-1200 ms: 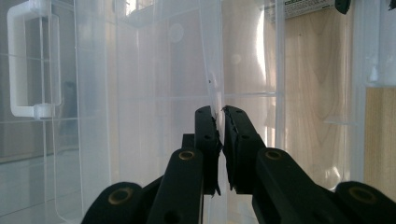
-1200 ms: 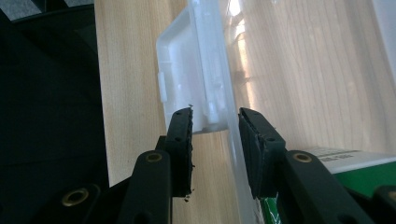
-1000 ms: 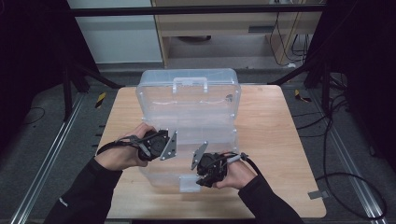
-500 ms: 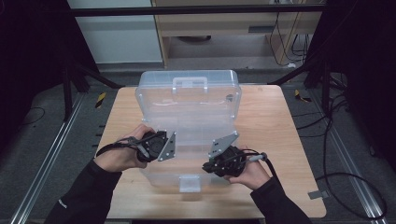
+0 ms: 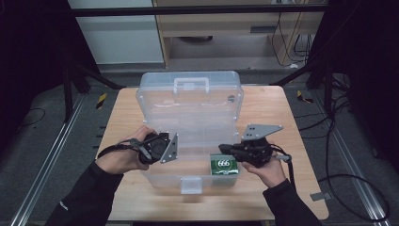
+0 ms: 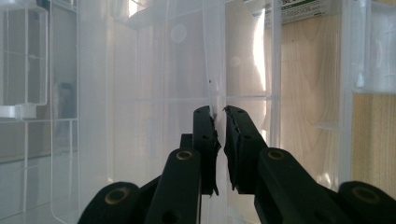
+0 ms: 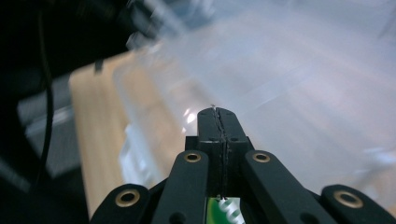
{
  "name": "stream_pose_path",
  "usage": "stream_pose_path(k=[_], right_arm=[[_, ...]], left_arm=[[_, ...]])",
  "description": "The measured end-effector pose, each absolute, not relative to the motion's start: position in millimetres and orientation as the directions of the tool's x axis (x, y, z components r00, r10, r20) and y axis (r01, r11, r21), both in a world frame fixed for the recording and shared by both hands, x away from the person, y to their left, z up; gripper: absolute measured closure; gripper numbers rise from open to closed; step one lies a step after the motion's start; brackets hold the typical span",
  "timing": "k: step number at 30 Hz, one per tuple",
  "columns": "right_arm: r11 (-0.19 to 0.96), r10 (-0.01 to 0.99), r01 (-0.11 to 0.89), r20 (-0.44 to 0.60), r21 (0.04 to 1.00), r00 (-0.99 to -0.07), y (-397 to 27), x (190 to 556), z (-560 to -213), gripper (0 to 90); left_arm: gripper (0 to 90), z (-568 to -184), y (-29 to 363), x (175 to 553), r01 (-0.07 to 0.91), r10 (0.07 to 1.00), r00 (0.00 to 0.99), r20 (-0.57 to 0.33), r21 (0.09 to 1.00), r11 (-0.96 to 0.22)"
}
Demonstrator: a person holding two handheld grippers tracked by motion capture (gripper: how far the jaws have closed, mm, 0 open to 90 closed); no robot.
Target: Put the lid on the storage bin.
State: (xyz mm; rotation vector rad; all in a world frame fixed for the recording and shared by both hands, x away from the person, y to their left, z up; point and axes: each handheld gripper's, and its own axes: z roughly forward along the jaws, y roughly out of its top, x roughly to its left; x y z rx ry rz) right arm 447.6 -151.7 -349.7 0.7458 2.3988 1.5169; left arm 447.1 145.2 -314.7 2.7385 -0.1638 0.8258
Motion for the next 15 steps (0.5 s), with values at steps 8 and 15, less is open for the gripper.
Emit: stream_pose_path(k=[8,15], right_arm=[[0.161,0.601,0.335,0.177,0.928,-0.78,-172,467,-343,90.0],[0.134,0.651,0.322,0.162,0.937,-0.741,-177,475,-342,90.0]], left_arm=[[82.2,-316,146,446,-0.185,-0.028,0.836,0.548,0.234,-0.955],[82.0,-317,146,444,-0.19,-0.032,0.838,0.545,0.236,-0.953]])
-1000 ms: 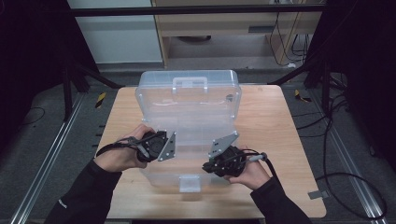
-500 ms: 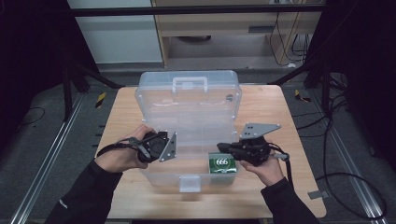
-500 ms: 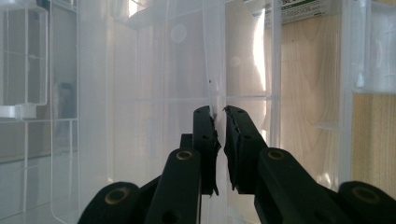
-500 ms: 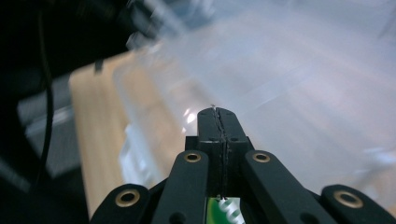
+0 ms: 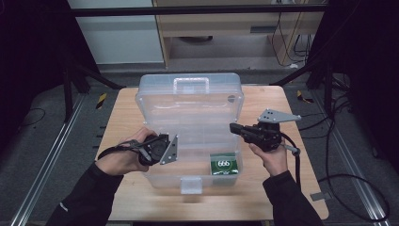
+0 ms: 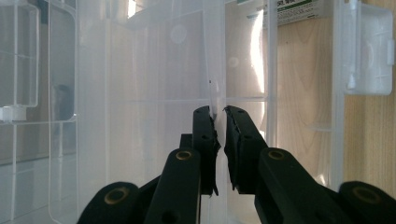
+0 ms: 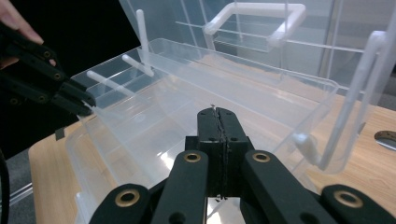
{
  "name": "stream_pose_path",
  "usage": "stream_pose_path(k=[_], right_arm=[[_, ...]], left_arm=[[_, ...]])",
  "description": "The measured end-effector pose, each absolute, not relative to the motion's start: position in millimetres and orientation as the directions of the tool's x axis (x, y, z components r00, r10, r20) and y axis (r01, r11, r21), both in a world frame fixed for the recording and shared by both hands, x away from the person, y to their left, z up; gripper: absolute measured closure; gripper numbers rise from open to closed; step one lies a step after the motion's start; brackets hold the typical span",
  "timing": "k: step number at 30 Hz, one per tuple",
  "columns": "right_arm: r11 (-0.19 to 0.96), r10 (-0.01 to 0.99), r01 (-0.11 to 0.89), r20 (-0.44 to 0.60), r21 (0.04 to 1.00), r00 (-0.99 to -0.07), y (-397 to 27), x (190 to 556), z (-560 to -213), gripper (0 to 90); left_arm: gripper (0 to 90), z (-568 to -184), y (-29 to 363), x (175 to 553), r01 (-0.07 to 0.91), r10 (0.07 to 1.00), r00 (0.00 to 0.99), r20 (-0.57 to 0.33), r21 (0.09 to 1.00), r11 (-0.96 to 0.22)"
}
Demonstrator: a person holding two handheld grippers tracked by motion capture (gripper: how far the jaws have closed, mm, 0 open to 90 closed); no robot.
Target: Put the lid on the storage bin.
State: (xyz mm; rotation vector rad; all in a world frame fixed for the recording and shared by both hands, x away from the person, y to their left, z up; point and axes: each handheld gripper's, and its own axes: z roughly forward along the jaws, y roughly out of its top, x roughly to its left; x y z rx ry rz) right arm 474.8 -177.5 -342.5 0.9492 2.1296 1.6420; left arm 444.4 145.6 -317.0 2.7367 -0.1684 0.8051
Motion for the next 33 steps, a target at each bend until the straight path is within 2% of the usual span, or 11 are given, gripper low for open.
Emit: stream_pose_path(k=[20,33], right_arm=[[0.088,0.734,0.324,0.158,0.942,-0.66,-189,493,-341,90.0],[0.091,0.733,0.331,0.162,0.939,-0.661,-192,492,-342,90.0]], left_arm=[[81.2,-321,147,441,-0.19,-0.029,0.848,0.529,0.251,-0.949],[79.7,-325,148,438,-0.202,-0.043,0.857,0.514,0.258,-0.945]])
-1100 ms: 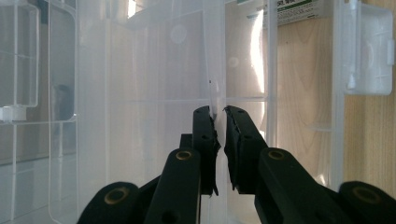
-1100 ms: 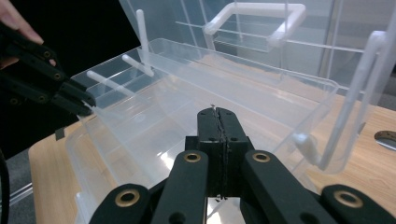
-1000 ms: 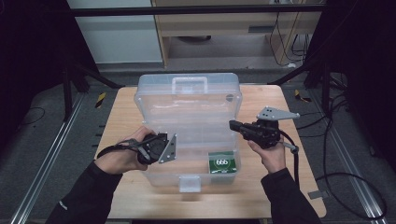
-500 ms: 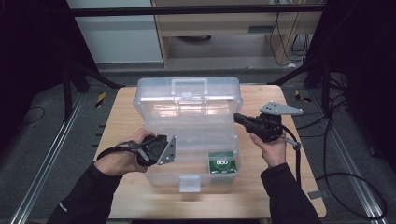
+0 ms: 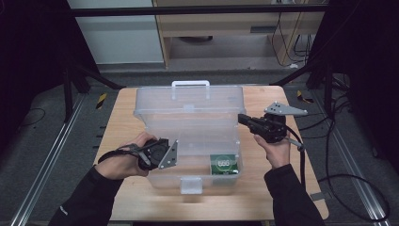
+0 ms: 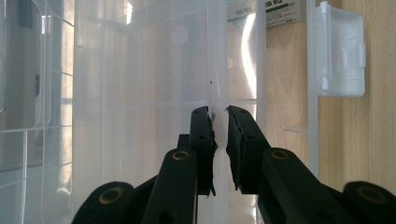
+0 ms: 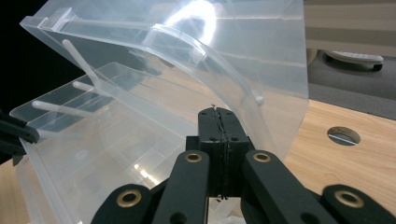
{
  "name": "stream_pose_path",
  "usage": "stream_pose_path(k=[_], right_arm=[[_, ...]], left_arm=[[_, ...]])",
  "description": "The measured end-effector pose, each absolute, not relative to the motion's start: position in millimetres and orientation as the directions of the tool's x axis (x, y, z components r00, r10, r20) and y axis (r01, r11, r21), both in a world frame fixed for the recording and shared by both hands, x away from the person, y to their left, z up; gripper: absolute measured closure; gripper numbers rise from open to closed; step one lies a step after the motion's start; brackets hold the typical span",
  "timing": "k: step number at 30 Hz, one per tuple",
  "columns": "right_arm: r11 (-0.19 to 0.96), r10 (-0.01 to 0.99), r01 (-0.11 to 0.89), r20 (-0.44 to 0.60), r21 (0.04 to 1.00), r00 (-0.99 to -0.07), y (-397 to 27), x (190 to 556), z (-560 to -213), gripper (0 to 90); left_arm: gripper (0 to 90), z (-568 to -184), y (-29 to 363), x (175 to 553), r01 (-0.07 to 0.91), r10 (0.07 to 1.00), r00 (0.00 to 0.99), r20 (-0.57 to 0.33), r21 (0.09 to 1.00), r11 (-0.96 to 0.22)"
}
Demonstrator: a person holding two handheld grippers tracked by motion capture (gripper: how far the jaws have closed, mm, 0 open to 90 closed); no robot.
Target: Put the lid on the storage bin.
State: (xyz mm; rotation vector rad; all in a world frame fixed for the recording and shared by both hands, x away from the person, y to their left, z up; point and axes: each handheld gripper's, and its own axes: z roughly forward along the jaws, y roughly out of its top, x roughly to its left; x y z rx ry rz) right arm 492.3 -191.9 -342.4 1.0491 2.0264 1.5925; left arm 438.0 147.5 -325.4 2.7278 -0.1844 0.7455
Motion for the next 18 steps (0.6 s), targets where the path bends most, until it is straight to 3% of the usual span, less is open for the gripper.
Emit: stream_pose_path(k=[3,7,18], right_arm=[[0.092,0.731,0.33,0.161,0.94,-0.663,-191,491,-343,90.0],[0.093,0.727,0.334,0.165,0.938,-0.667,-191,490,-344,89.6],[0.105,0.714,0.332,0.162,0.937,-0.681,-191,487,-346,88.2]], left_arm=[[78.8,-325,148,438,-0.205,-0.04,0.855,0.518,0.266,-0.942],[72.0,-326,145,438,-0.227,-0.024,0.871,0.491,0.357,-0.906],[61.2,-335,136,442,-0.232,0.001,0.9,0.437,0.48,-0.846]])
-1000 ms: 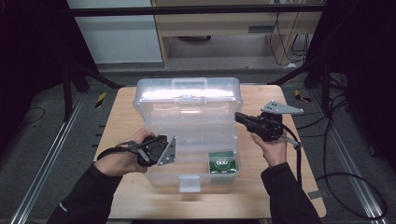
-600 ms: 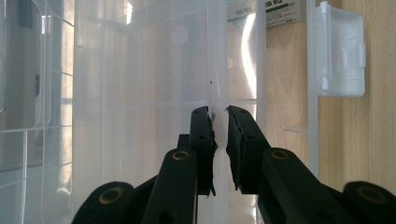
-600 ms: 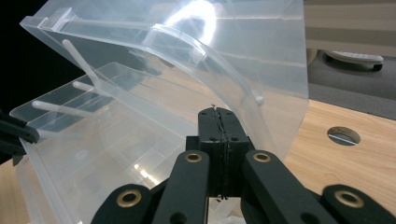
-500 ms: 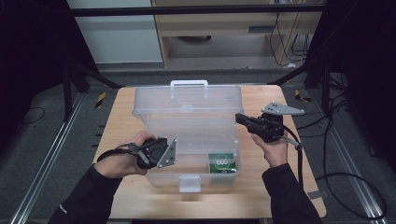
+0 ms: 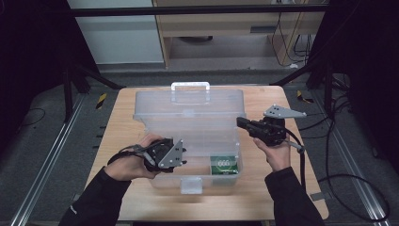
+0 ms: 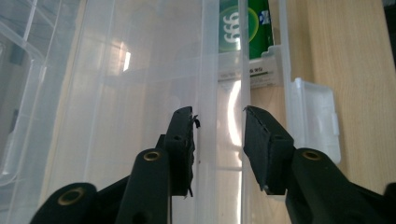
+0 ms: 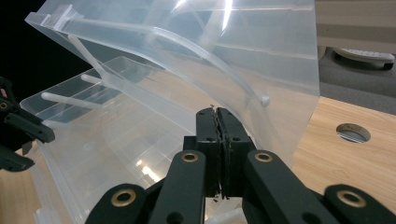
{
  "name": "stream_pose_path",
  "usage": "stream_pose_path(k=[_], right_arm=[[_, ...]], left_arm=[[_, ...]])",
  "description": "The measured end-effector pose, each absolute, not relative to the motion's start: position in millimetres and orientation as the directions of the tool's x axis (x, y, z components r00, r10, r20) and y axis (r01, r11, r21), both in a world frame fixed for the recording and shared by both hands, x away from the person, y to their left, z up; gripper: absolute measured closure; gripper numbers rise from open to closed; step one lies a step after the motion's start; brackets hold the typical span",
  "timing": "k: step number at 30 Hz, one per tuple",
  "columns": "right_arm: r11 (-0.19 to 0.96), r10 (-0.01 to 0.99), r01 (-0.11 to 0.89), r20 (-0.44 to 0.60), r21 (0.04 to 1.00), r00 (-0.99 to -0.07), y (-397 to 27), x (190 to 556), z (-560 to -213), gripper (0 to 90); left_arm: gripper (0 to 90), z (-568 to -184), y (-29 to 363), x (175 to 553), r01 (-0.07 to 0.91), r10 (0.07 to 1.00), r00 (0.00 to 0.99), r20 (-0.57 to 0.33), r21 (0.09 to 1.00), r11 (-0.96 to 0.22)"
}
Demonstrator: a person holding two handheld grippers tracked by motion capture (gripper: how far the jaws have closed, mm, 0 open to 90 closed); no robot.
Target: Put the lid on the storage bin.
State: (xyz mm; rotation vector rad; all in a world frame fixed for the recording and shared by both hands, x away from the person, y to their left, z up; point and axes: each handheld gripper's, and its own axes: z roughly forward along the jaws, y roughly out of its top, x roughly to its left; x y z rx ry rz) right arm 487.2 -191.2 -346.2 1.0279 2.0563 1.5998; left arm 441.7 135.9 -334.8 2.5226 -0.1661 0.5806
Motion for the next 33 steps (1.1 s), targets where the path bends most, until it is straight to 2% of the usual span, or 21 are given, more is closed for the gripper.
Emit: stream_pose_path(k=[15,26,33], right_arm=[[0.127,0.696,0.333,0.156,0.934,-0.701,-188,485,-348,87.6],[0.134,0.69,0.336,0.155,0.932,-0.707,-189,484,-349,87.5],[0.135,0.69,0.337,0.156,0.932,-0.707,-189,484,-349,87.5]], left_arm=[[51.0,-345,136,447,-0.131,0.103,0.959,0.264,0.736,-0.665],[50.7,-354,142,448,-0.027,0.197,0.967,0.16,0.837,-0.546],[50.3,-354,152,442,0.013,0.278,0.952,0.127,0.892,-0.452]])
